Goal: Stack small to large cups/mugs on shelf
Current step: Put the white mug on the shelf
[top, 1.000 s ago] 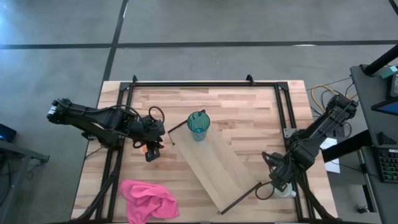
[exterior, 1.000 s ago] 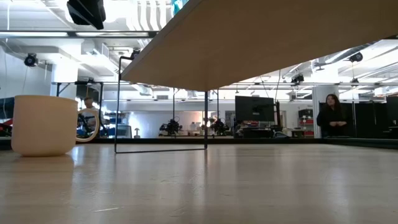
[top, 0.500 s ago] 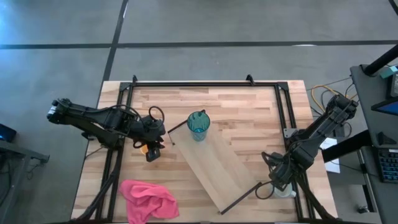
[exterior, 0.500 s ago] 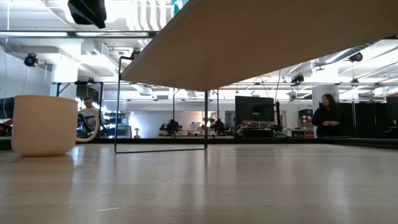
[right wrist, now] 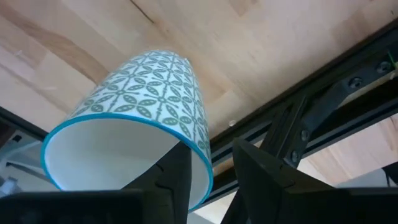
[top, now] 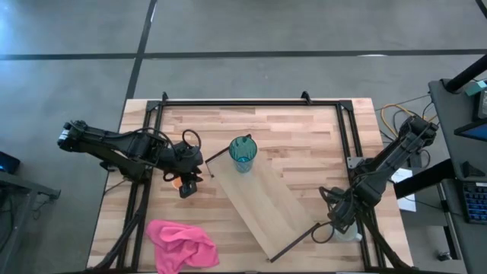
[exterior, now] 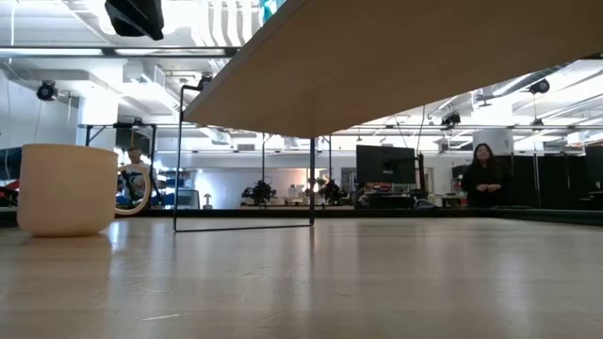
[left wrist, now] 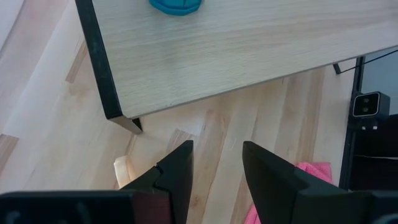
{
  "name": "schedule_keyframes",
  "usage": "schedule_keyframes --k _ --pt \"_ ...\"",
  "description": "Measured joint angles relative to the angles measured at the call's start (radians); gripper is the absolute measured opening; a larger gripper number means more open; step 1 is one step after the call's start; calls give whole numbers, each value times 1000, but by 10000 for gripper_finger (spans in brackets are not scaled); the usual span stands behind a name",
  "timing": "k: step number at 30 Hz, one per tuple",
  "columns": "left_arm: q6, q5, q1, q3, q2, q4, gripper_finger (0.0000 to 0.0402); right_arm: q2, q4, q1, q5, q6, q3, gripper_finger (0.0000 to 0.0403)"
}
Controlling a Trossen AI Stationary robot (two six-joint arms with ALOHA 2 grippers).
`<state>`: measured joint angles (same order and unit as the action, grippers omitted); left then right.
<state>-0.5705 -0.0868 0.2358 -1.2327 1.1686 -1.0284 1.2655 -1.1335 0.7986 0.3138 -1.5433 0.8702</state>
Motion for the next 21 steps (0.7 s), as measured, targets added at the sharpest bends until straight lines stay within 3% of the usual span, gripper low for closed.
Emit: schedule_keyframes --k 7,15,21 --pt "0 0 0 0 0 0 125 0 6 0 0 0 -16 104" --pt "0 0 0 0 0 0 125 0 19 0 2 -1 -16 22" --pt "0 0 0 0 0 0 125 0 12 0 0 -1 -3 16"
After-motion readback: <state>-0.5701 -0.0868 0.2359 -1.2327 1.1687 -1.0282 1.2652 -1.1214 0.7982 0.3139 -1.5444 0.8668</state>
